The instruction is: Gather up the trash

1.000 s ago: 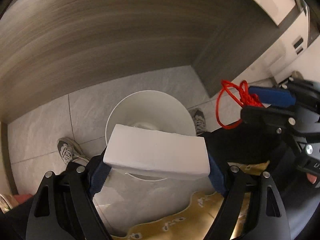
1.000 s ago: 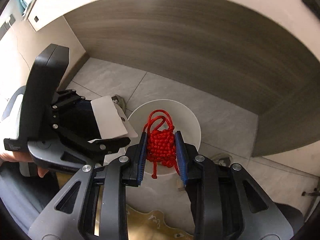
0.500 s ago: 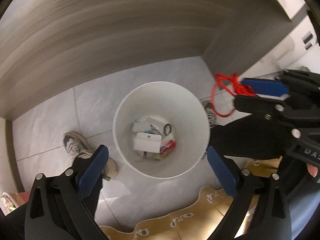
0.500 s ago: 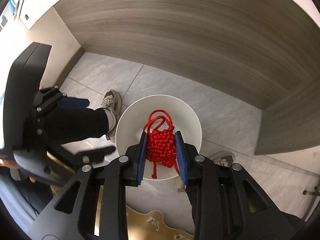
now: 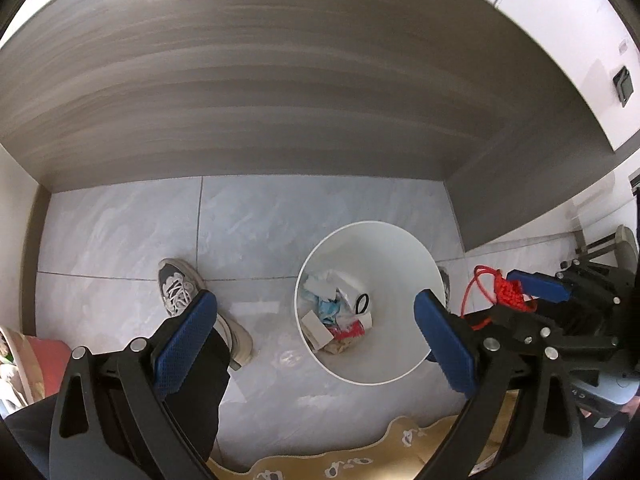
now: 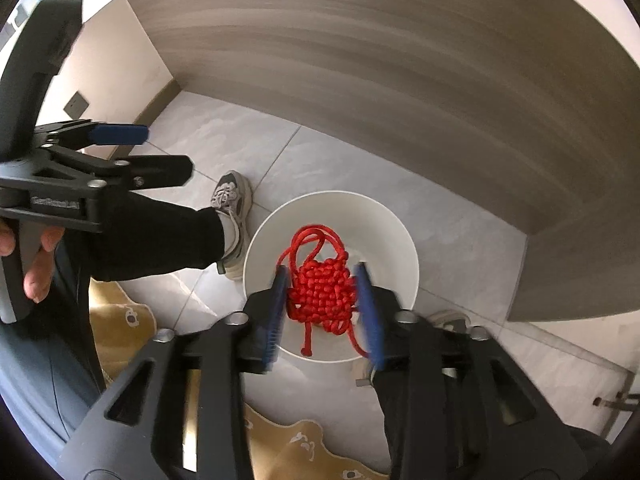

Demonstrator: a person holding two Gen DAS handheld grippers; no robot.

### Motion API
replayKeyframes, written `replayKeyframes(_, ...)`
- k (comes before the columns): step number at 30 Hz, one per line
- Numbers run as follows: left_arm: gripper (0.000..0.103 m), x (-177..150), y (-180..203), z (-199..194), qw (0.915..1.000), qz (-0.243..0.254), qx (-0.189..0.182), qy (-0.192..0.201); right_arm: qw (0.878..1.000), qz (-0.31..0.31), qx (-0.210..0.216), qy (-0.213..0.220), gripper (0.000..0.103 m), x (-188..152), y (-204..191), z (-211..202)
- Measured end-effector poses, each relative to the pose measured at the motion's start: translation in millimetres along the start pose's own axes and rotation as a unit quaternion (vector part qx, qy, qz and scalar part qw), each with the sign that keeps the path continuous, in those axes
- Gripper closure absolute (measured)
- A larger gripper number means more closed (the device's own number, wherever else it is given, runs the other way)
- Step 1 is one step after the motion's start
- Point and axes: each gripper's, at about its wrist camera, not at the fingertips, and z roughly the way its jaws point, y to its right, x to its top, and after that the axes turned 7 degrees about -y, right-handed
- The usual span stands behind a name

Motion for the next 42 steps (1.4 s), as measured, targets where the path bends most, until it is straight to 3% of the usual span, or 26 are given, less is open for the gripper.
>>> replayKeyframes(1, 0.006, -0.9, 0.0, -1.4, 1.0, 0.004, 0.0, 0.002, 1.0, 0.007, -0.004, 0.002, 0.017, -0.7, -0.9, -2.6)
replayKeyframes(2, 0.006, -2.3, 3.8, -3.5, 1.0, 0.005, 0.004, 0.004, 1.0, 0.013, -0.011, 0.008, 0.007, -2.0, -1.7, -6.3)
replayKeyframes(3, 0.006, -3.0, 6.3, -5.1, 0.9999, 0.008, 0.009, 0.007, 1.0, 0.017, -0.017, 0.013, 0.005, -2.3, -1.5, -8.6)
replayKeyframes(9, 0.006, -10.9, 16.7, -22.4, 0.9982, 0.032, 0.033, 0.038, 0.998, 0.049, -0.028, 0.013, 0.005, -5.3, 5.7, -17.2)
replayKeyframes(14, 0.006, -20.6, 17.8, -56.7, 0.9962, 0.025, 0.019, 0.081, 0.994, 0.037, -0.073, 0.079, 0.005, -17.4, -10.6, -54.4)
replayKeyframes(17, 0.006, -24.4, 17.1, -95.2, 0.9902, 0.026, 0.024, 0.135, 0.99, 0.031, -0.074, 0.114, 0.005, -23.7, -18.6, -84.0)
replayKeyframes(22, 0.006, -24.9, 25.1, -158.7, 0.9813, 0.034, 0.012, 0.189, 0.982, 0.05, -0.06, 0.17, 0.005, -27.6, -15.6, -149.0)
replayKeyframes(32, 0.006, -40.9, 58.2, -272.2, 0.9567, 0.072, 0.003, 0.282, 0.96, 0.052, -0.081, 0.262, 0.005, -41.0, -29.9, -277.6)
replayKeyframes(36, 0.006, -51.1, 71.1, -304.2, 0.9484, 0.073, 0.002, 0.309, 0.953, 0.056, -0.078, 0.288, 0.005, -51.8, -33.9, -322.4)
replayKeyframes(42, 0.006, -65.4, 79.2, -347.1, 0.9424, 0.086, -0.007, 0.323, 0.941, 0.062, -0.068, 0.327, 0.005, -78.6, -32.5, -383.6)
